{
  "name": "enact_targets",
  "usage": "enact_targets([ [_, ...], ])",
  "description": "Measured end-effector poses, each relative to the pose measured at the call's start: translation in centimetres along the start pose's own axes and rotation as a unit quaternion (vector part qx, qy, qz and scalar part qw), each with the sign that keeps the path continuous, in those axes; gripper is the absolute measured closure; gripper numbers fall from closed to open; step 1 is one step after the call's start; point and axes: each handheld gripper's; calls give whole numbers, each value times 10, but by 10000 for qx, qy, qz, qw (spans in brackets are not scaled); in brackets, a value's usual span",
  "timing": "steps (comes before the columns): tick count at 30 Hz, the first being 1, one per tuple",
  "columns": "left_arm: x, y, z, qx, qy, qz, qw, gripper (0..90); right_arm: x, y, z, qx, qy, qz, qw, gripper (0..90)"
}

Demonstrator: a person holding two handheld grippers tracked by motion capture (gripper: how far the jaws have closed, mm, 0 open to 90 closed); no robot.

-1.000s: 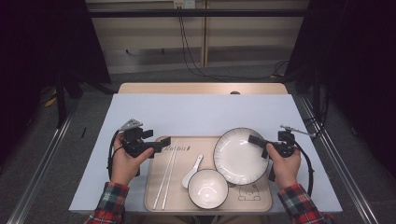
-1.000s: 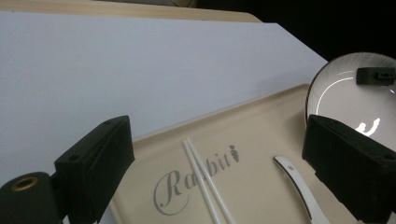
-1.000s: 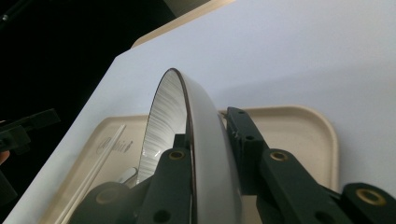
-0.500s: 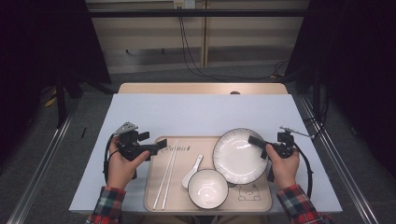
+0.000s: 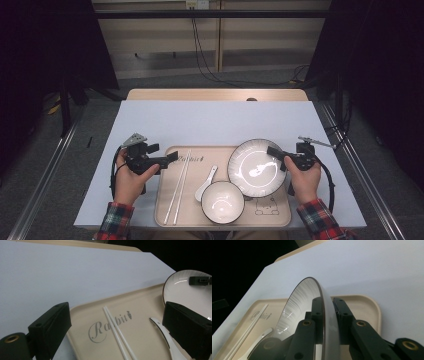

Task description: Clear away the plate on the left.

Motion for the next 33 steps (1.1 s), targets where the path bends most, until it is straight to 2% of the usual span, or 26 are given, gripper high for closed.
enact_targets([
  [3,-1,0,0,5,-22,0,10000,80,0,0,0,-112,-133,49,9998,794],
  [12,-1,0,1,-7,-44,-10,10000,80,-1,1,2,-183,-279,91,9994,786],
  [13,-1,0,1,0,-36,8,10000,80,-1,2,2,-276,-432,109,9986,776],
  [18,-2,2,1,-8,-37,38,10000,80,-2,3,2,-274,-508,120,9983,774],
  [22,-2,3,1,-2,-55,42,10000,80,-3,5,2,-447,-646,208,9967,751],
  [33,-4,3,3,21,-38,98,9999,78,-6,11,3,-393,-714,394,9959,743],
])
Point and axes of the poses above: each handheld gripper's, and its own axes: y roughly forward along the jaws, x roughly out of its top, z roughly to its left, and after that the axes turned 12 degrees about x, right-handed
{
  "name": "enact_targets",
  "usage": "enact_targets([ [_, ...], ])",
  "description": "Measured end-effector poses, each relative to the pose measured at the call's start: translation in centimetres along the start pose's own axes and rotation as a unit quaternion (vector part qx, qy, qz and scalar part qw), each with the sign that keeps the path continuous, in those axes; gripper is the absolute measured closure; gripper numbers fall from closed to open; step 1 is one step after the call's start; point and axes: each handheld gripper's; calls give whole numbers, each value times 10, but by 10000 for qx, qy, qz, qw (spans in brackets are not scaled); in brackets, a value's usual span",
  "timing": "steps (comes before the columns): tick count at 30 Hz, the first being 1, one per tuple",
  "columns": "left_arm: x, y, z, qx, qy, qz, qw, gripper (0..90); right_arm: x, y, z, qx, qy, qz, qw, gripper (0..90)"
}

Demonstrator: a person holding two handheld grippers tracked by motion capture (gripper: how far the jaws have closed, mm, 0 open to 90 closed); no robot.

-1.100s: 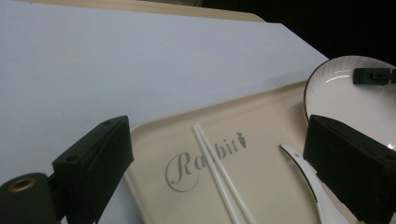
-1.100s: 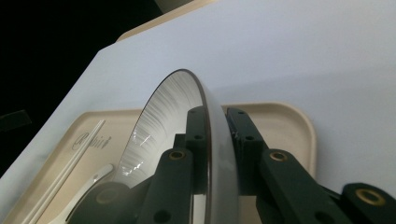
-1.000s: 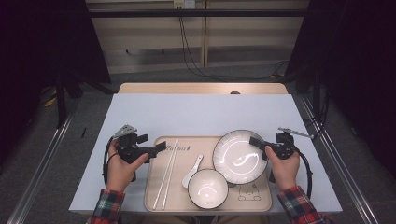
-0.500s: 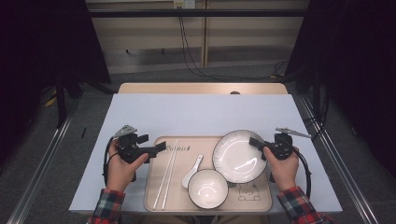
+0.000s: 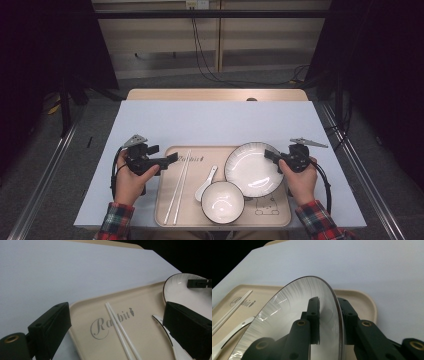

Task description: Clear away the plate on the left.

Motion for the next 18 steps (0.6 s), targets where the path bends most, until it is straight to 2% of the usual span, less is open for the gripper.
enact_targets([
  [5,0,0,-1,-7,-34,-13,10000,78,-1,3,-1,-81,-89,78,9999,750],
  [8,-1,1,-1,-15,-20,1,10000,78,0,1,-3,24,16,48,10000,776],
  [18,-1,0,0,-3,-12,-2,10000,77,0,0,-3,24,-11,59,10000,782],
])
Point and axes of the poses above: each handheld gripper's, and its own axes: y roughly forward along the jaws, x roughly out of its top, z roughly to its left, and after that the axes turned 12 degrees about x, right-handed
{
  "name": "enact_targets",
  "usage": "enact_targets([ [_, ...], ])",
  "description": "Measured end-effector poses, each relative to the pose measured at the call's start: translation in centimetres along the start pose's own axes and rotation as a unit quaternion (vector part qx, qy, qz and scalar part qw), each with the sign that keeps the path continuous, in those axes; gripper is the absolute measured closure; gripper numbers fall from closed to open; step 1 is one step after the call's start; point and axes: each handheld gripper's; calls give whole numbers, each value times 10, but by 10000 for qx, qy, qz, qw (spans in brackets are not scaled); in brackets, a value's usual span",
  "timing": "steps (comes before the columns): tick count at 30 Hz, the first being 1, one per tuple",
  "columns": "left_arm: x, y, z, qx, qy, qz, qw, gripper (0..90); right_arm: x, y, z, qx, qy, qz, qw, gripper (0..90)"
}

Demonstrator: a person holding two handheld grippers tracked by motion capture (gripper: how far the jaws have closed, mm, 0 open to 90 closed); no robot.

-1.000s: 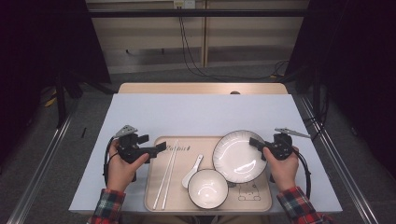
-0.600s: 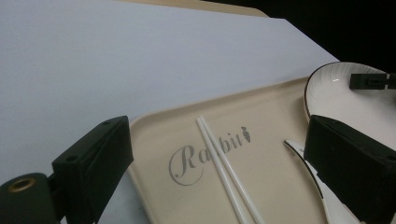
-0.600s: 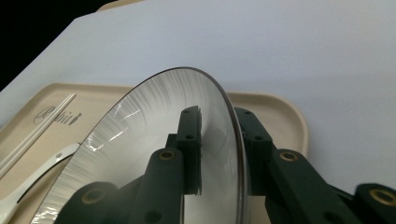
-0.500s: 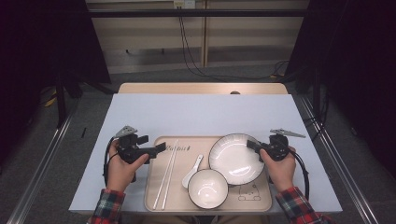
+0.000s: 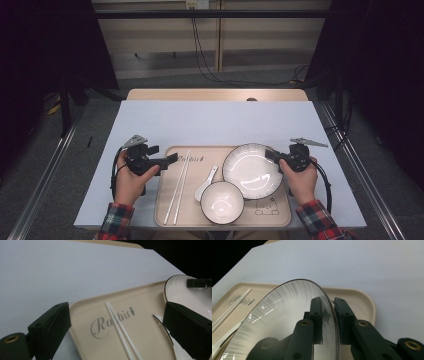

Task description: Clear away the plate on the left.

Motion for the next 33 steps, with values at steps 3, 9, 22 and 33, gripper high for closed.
enact_targets([
  [3,0,-1,1,32,19,1,10000,77,0,0,0,-44,-37,19,10000,783],
  [9,-1,-2,2,67,24,-23,10000,76,0,0,0,-73,-72,21,9999,786],
  [22,0,-7,4,99,-2,-141,9999,76,-1,0,-3,-63,-83,69,9999,788],
  [33,2,-9,4,171,25,-262,9995,76,-2,2,-4,-81,-31,113,9999,784],
])
Point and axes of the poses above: each handheld gripper's, and its own axes: y roughly forward along the jaws, x roughly out of its top, z roughly to its left, and after that the axes turned 12 degrees about x, right-handed
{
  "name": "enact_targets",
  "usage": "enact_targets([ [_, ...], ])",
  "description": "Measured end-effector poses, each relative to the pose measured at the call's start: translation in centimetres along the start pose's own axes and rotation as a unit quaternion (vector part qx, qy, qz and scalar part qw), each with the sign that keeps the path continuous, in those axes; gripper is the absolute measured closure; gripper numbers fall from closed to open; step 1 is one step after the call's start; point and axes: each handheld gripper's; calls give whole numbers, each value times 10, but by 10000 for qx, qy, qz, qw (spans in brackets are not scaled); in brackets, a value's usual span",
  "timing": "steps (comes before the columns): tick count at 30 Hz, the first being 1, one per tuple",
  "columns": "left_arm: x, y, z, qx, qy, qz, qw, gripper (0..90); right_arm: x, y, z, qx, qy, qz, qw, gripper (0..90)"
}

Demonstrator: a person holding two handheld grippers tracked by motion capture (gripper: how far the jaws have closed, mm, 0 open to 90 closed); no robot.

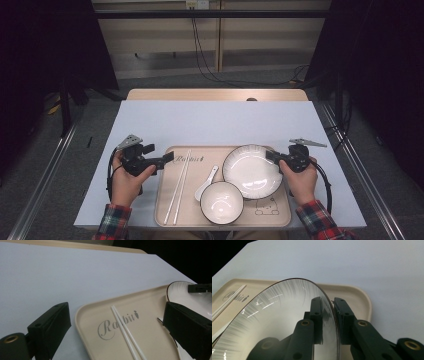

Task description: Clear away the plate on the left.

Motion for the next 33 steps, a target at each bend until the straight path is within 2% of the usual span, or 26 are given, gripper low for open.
enact_targets([
  [6,3,-5,0,95,166,-245,9995,71,-1,0,-1,-19,-14,6,10000,784],
  [8,4,-5,-1,122,125,-276,9995,71,-1,1,-1,-7,-2,10,10000,786],
  [19,3,-5,0,100,111,-230,9996,71,-1,1,-3,-45,51,54,10000,791],
  [33,2,-3,-1,100,132,-153,9997,71,-3,3,-4,-122,-57,133,9998,790],
])
Point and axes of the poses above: each handheld gripper's, and its own axes: y roughly forward along the jaws, x roughly out of its top, z roughly to its left, and after that the axes turned 12 degrees about x, right-handed
